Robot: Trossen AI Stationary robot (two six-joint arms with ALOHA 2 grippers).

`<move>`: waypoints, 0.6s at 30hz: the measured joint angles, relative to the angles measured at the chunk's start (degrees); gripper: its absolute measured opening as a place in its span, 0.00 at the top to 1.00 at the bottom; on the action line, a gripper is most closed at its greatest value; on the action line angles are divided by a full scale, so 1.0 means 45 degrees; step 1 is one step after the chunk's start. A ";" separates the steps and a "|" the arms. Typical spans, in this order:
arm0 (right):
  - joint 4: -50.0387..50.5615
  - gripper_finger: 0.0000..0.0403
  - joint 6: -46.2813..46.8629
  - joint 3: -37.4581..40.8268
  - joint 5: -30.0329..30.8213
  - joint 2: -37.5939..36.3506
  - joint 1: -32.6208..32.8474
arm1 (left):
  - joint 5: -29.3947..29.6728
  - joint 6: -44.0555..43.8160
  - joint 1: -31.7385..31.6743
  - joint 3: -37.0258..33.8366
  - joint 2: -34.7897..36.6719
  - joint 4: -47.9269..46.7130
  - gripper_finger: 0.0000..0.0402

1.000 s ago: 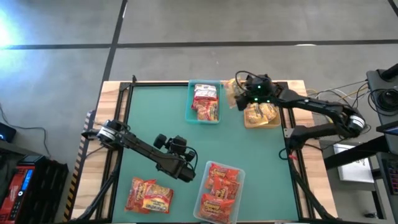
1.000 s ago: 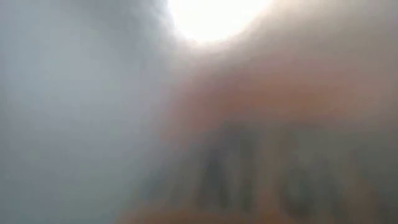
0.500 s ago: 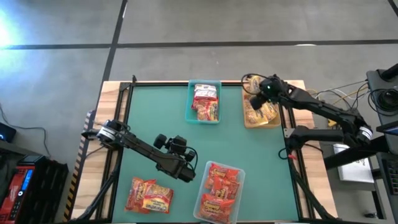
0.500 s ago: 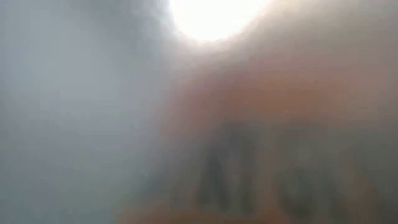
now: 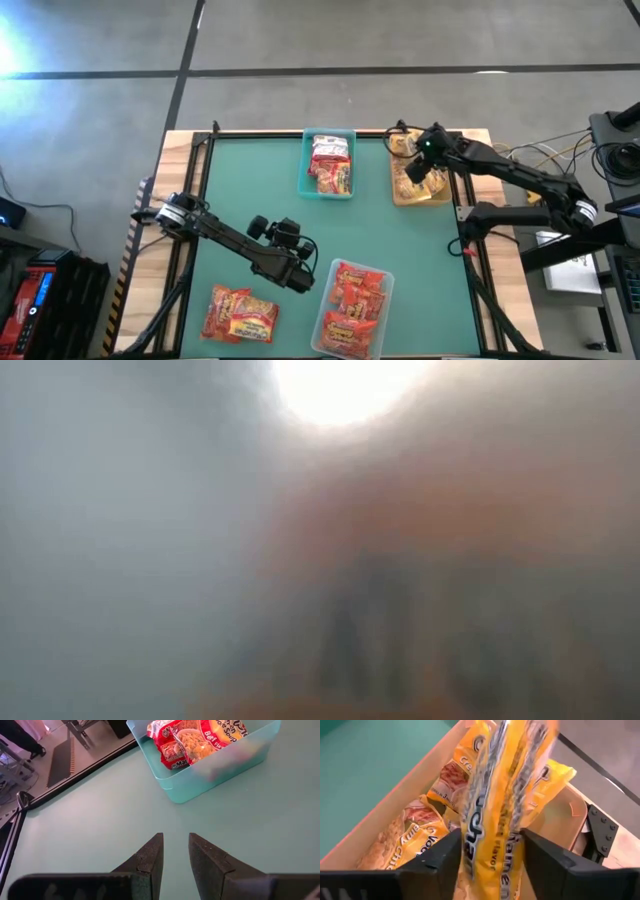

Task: Sort Maruchan noodles
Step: Put the yellow noodle pack into the transparent orange bin, then put the orange noodle pack into the transparent bin

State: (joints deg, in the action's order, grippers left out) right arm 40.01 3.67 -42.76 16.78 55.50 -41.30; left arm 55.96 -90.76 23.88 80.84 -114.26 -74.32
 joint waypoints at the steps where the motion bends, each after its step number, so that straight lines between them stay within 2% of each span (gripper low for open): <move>1: 0.0000 0.51 0.0003 0.0000 0.0002 -0.0072 0.0000 | 0.0001 0.0000 0.0000 0.0000 0.0000 0.0003 0.81; 5: 0.0068 0.45 0.0034 -0.0148 -0.0015 -0.0278 0.0000 | 0.0000 0.0000 0.0000 0.0000 0.0000 0.0053 0.81; 10: 0.0018 0.42 0.0780 -0.0736 -0.0454 -0.0454 0.0000 | 0.0000 0.0000 -0.0010 0.0000 0.0005 0.0181 0.81; 12: -0.0348 0.42 0.0942 -0.0931 -0.2004 -0.0545 0.0002 | -0.0169 0.0004 -0.0019 0.0000 0.0005 0.0305 0.81; 15: -0.1903 0.43 0.1046 -0.0921 -0.5346 -0.0710 0.0139 | -0.0991 0.0186 -0.0063 0.0072 0.0010 0.0629 0.81; 18: -0.3882 0.43 0.1591 -0.0651 -0.7907 -0.0757 0.0614 | -0.2096 0.1514 -0.0063 0.0563 0.0010 0.1249 0.81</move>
State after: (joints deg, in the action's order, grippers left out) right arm 22.54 10.83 -45.69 -18.80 52.10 -38.53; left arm 46.53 -83.95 23.59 83.37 -114.21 -68.70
